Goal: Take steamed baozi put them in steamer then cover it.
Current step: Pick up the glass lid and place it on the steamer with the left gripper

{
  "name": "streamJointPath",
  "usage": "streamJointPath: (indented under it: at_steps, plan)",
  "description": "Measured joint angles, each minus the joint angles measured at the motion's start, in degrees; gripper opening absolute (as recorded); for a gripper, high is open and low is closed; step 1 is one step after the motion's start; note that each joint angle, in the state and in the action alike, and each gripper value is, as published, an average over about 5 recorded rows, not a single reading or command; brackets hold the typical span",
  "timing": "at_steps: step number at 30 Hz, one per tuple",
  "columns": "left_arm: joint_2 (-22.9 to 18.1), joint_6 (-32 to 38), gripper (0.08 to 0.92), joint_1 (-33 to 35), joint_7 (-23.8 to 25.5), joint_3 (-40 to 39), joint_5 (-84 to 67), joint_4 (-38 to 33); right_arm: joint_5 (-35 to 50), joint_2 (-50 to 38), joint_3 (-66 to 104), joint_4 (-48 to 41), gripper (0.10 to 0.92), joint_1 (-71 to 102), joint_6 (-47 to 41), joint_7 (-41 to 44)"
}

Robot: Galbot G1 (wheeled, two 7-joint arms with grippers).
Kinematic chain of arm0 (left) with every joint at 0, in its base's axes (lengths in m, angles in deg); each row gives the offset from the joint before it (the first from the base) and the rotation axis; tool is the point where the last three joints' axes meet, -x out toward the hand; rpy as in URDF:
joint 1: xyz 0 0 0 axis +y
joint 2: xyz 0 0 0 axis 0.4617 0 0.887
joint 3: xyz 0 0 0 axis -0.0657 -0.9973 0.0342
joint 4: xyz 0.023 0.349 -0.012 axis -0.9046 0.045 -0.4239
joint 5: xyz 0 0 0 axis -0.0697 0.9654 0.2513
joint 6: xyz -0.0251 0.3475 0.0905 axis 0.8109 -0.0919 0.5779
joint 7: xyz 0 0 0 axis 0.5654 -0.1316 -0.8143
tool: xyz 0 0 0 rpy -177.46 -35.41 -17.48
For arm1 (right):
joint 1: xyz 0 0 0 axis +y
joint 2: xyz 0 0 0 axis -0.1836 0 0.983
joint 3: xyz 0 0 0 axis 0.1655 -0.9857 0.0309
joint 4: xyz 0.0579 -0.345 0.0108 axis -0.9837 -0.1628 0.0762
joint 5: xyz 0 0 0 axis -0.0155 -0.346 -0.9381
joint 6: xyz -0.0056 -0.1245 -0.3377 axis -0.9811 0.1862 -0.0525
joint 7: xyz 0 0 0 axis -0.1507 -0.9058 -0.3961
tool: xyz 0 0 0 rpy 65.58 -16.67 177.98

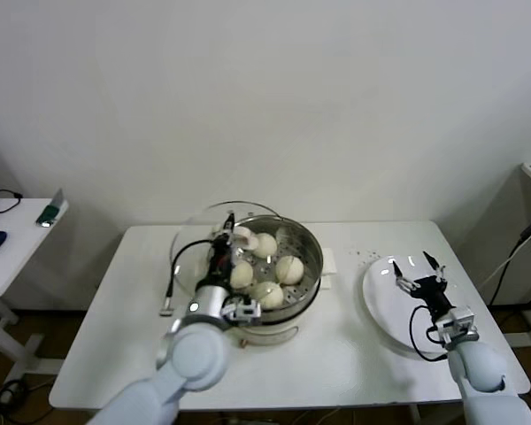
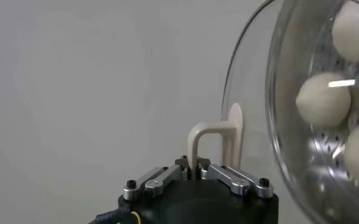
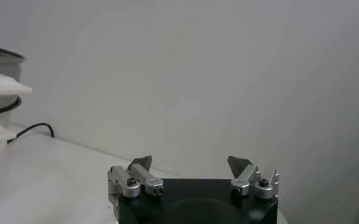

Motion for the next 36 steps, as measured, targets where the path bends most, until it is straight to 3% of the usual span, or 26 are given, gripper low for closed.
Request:
streamJointPath:
  at_steps: [15, 36]
  plan:
    - [-11.07, 0.01, 0.151, -3.05, 0.0, -3.56, 3.0, 9.99, -0.82, 0.9, 0.96, -1.6, 0.823, -0.13, 0.68, -0.01]
    - [-16.0, 0.07, 0.151, -1.34, -0.42, -1.59, 6.84, 15.48, -0.93, 0.98, 2.37, -2.92, 0.823, -0.04, 1.69, 0.74]
